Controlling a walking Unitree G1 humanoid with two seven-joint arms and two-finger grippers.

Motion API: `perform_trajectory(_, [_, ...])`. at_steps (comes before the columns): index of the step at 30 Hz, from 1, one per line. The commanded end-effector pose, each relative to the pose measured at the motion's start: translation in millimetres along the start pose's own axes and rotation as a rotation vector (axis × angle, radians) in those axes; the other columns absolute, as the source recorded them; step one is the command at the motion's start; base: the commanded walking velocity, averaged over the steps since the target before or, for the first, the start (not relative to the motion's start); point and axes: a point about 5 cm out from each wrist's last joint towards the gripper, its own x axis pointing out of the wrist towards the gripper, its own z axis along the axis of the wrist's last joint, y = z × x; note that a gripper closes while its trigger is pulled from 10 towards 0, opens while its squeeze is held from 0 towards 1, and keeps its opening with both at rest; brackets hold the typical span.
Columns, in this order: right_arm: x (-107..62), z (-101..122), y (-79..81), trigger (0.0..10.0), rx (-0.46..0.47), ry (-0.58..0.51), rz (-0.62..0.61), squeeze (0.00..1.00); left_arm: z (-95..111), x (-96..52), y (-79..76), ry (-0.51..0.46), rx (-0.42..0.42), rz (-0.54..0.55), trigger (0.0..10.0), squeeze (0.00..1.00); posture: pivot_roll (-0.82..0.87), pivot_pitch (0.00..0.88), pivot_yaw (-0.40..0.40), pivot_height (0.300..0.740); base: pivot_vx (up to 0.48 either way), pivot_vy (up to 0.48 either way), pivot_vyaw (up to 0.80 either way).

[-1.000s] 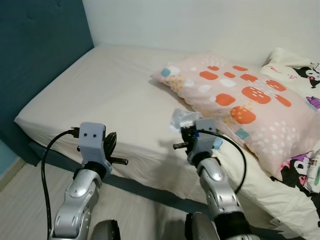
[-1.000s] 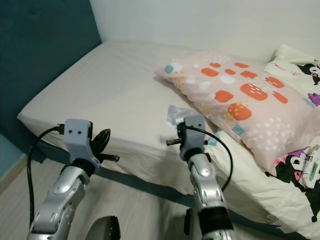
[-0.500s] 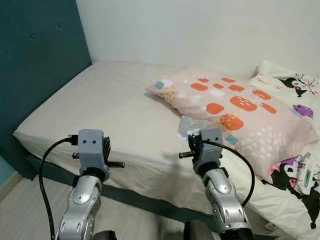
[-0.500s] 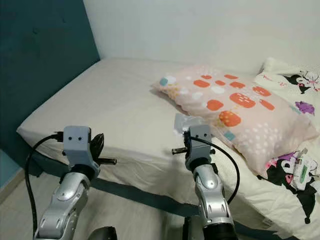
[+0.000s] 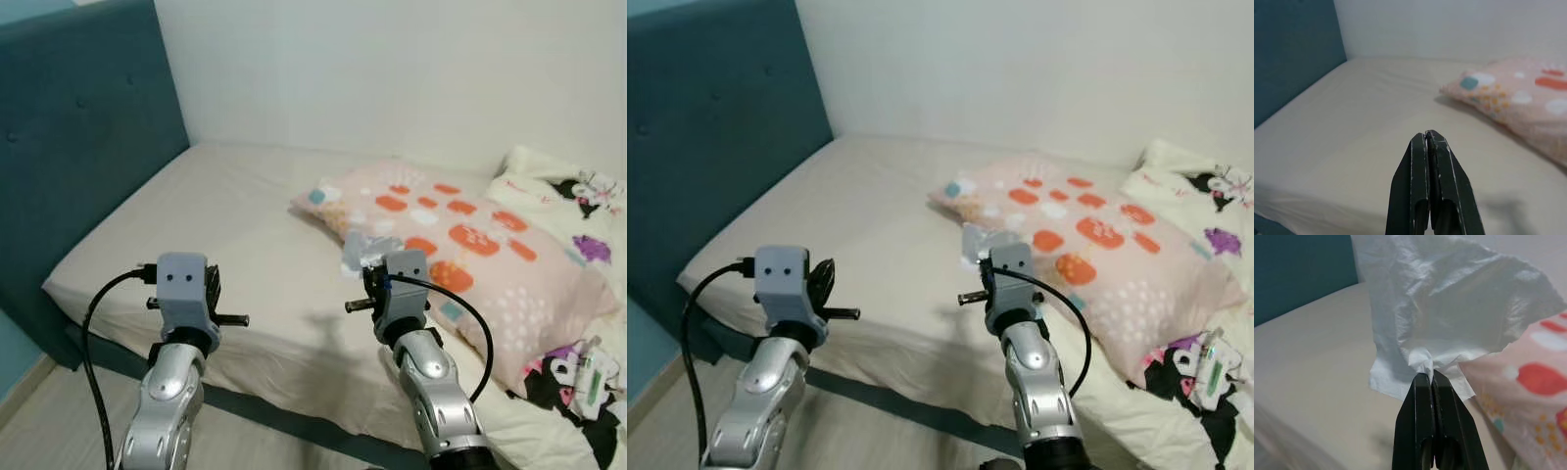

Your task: Clean up the room

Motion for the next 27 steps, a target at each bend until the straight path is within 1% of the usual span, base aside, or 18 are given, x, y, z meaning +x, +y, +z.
perform_trajectory(1, [-0.8,0.8,3.0,10.0,0.003,0.002,0.010,0.00,-3.5,0.0,0.9,0.011,0.009,0.005,10.0,0.00,-0.04,0.073,-0.032,0.702,0.000,0.000,0.00])
perform_trajectory(6, [-1.4,0.5,1.8,10.0,0.005,0.006,0.007,0.00,-3.1,0.4,0.7,0.008,0.008,0.004,10.0,0.00,-0.05,0.076,-0.032,0.722,0.000,0.000,0.00])
perform_trajectory(7, [-1.6,0.3,1.6,10.0,0.014,0.011,0.005,0.00,-3.9,0.3,1.2,0.016,0.021,0.006,10.0,0.00,-0.05,0.078,-0.032,0.727,0.000,0.000,0.00])
perform_trajectory(9, [-1.6,0.3,1.6,10.0,0.014,0.011,0.005,0.00,-3.9,0.3,1.2,0.016,0.021,0.006,10.0,0.00,-0.05,0.078,-0.032,0.727,0.000,0.000,0.00])
perform_trajectory(12, [-2.1,0.1,1.7,10.0,0.026,0.020,0.004,0.00,-5.7,-0.6,2.2,0.026,0.034,0.011,10.0,0.00,-0.04,0.078,-0.033,0.740,0.000,0.000,0.00])
perform_trajectory(18, [-2.1,0.8,3.1,10.0,0.031,0.020,0.011,0.00,-5.9,-1.4,2.8,0.024,0.031,0.012,10.0,0.00,-0.04,0.078,-0.033,0.740,0.000,0.000,0.00])
perform_trajectory(21, [-2.5,3.2,4.5,10.0,0.053,-0.009,0.016,0.00,-6.1,-2.7,2.7,0.023,0.026,0.011,10.0,0.00,-0.04,0.078,-0.035,0.740,0.000,0.000,0.00])
perform_trajectory(25, [-2.2,3.9,5.3,10.0,0.029,-0.024,0.019,0.00,-7.9,-4.0,2.2,0.027,0.019,0.012,10.0,0.00,-0.04,0.078,-0.038,0.740,0.000,0.000,0.00])
perform_trajectory(27, [-2.3,2.7,6.0,10.0,0.035,-0.022,0.022,0.00,-9.8,-4.6,1.7,0.033,0.011,0.013,10.0,0.00,-0.04,0.075,-0.042,0.740,0.000,0.000,0.00])
